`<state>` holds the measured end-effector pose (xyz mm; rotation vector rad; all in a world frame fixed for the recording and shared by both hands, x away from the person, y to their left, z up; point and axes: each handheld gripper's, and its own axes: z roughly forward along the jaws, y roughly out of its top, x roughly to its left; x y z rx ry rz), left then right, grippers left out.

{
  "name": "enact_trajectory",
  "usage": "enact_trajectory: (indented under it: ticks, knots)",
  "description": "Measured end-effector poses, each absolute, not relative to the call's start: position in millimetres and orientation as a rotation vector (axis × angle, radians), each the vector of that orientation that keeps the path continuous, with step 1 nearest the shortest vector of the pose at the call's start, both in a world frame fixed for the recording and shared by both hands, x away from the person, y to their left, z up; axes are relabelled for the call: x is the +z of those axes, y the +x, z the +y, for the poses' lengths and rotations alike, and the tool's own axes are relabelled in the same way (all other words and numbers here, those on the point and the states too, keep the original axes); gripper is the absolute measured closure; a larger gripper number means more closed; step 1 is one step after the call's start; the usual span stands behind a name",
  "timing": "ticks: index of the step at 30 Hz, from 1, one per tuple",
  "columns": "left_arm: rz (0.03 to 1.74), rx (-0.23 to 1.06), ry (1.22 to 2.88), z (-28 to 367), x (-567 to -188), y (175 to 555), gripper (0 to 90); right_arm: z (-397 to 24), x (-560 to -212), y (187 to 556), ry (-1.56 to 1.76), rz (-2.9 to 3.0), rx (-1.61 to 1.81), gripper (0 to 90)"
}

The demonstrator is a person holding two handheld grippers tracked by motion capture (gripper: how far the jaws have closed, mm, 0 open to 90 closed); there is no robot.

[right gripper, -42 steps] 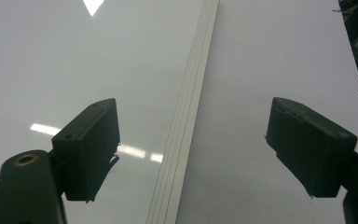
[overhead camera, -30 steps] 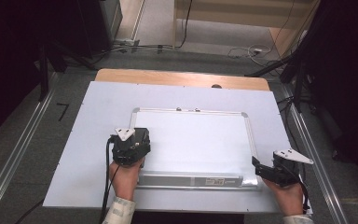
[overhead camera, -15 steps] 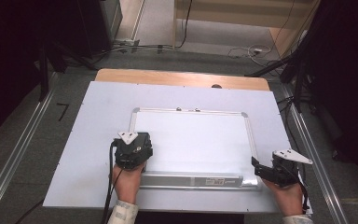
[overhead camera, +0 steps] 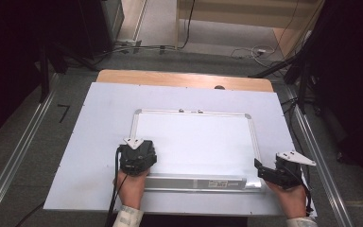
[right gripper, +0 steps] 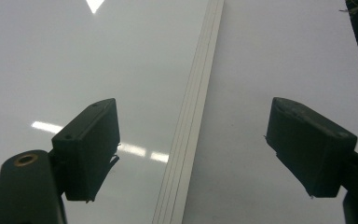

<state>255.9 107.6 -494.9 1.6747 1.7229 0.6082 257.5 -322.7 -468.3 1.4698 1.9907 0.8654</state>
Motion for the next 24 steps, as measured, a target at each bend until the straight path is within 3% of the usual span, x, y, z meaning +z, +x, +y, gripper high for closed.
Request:
enact_trajectory:
  ticks: [9, 24]
  knots:
    - [1.707, 0.591, 1.651, 110.3, -489.7, 253.2, 28.1, -322.3, -468.3, 258.0, 1.47, 1.989, 0.866, 15.9]
    - [1.66, 0.613, 1.531, 132.4, -469.0, 229.4, 24.8, -322.2, -467.9, 258.1, 1.474, 1.985, 0.867, 15.9]
